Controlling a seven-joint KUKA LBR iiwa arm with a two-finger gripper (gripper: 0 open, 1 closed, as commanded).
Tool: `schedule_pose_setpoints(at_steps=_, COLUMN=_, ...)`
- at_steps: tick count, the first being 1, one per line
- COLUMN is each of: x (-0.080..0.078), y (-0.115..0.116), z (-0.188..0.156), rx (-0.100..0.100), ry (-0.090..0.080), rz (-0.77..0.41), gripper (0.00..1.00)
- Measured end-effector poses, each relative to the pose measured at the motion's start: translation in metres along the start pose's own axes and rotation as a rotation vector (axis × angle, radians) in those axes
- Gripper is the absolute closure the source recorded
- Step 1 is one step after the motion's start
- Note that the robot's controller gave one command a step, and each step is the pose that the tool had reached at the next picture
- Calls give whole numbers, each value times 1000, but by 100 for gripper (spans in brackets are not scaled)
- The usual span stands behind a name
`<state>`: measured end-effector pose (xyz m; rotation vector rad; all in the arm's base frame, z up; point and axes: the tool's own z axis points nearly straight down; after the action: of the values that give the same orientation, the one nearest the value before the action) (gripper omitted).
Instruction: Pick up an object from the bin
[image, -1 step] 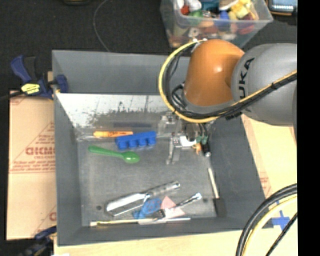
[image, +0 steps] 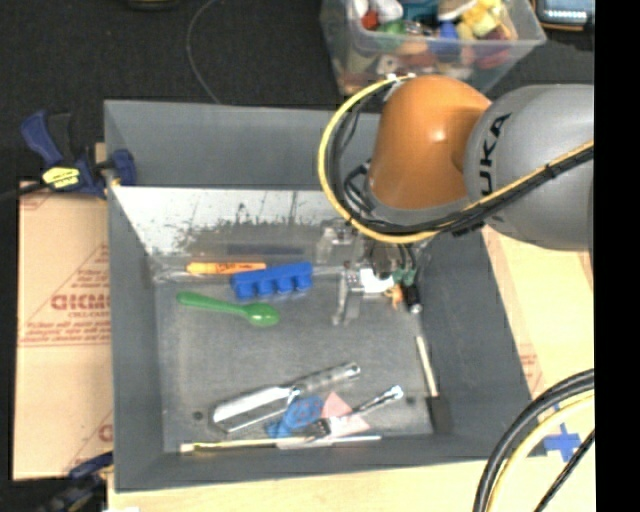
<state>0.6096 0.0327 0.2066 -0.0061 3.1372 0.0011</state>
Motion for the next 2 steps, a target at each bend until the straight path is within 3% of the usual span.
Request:
schedule_pose_setpoints(at_steps=1, x=-46, y=36, z=130, rx=1, ry=-11, rz=-70, gripper=0)
schedule_pose_setpoints(at_steps=2, x=-45, y=49, z=60, rx=-1, ry=-17, rz=-40, gripper=0)
